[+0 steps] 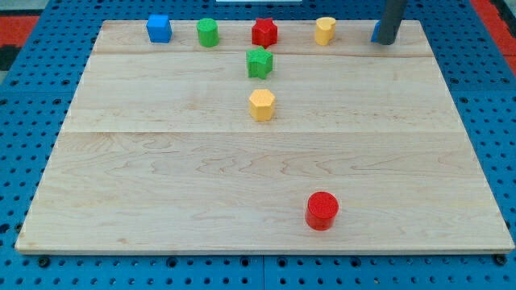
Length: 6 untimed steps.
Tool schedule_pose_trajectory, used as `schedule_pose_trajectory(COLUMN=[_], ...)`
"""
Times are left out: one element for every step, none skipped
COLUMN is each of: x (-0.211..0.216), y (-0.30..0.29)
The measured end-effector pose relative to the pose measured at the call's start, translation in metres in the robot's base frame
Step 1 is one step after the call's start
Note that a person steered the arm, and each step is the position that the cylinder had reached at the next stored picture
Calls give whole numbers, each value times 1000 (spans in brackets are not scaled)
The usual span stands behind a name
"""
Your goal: Move the red circle towards the yellow hexagon
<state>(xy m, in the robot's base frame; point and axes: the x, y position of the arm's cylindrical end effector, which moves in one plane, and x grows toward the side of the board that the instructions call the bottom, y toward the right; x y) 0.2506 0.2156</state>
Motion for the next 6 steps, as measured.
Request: schedule_pose_trajectory(x=[81, 179, 273, 330, 365, 323], y=[1, 1, -16, -54, -94, -151])
